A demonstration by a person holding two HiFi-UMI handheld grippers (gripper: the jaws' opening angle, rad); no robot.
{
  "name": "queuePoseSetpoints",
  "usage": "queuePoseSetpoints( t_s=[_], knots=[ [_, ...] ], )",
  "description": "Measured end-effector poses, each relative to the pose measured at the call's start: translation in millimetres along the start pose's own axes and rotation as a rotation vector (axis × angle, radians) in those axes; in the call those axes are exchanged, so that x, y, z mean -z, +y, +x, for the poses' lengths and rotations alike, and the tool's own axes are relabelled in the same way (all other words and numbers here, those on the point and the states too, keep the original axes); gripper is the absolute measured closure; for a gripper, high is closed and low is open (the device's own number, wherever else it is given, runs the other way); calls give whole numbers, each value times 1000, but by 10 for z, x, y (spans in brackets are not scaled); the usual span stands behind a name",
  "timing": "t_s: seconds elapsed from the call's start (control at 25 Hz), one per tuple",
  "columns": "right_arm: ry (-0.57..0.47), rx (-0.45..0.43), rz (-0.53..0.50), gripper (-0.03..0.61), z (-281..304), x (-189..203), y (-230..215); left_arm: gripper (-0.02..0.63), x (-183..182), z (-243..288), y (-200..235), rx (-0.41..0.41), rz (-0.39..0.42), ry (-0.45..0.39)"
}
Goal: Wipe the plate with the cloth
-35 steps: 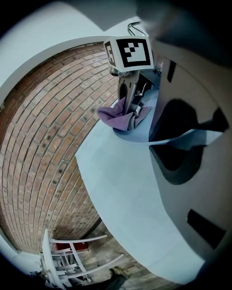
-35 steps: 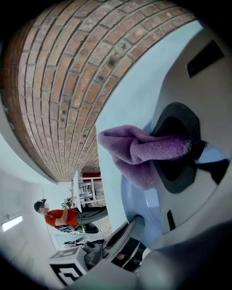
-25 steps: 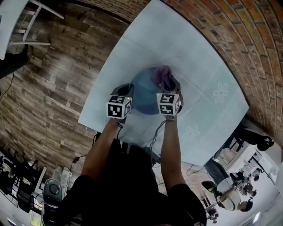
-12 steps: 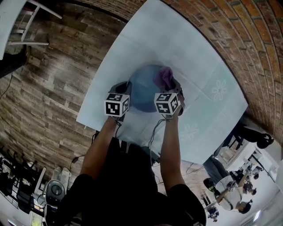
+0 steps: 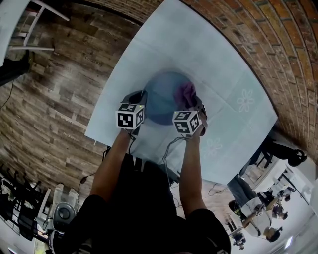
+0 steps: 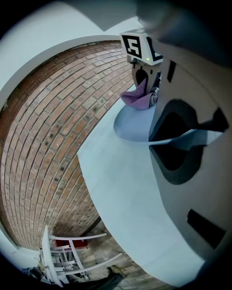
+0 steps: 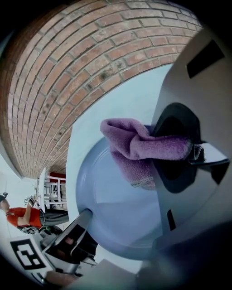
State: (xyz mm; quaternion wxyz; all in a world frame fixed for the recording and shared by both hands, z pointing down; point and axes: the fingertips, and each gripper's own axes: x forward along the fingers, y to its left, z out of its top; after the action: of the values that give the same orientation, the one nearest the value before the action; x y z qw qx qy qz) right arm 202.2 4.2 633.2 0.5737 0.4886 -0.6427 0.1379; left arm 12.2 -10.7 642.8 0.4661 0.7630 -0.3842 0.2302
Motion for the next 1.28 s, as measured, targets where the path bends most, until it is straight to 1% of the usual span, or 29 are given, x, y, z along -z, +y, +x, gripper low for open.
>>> queuePoseSetpoints(
  t_s=[0.28,0.68,0.84,1.08,1.28],
  knots=[
    [36,-21,-47,506,-101,162,147,567,10,10,10,6,-21,-3],
    [70,-117,-27,506,-286,301,488,568,19,-1,23,15,-40,-4],
    [79,-142,-47,506,-346,327,605,568,30,-7,15,17,-50,-5],
    [87,-227,-50,506,-418,344,794,568,51,-9,13,19,-49,-4],
    [83,-279,-85,506,-483,291,965,568,45,-11,19,22,-55,-4]
  ],
)
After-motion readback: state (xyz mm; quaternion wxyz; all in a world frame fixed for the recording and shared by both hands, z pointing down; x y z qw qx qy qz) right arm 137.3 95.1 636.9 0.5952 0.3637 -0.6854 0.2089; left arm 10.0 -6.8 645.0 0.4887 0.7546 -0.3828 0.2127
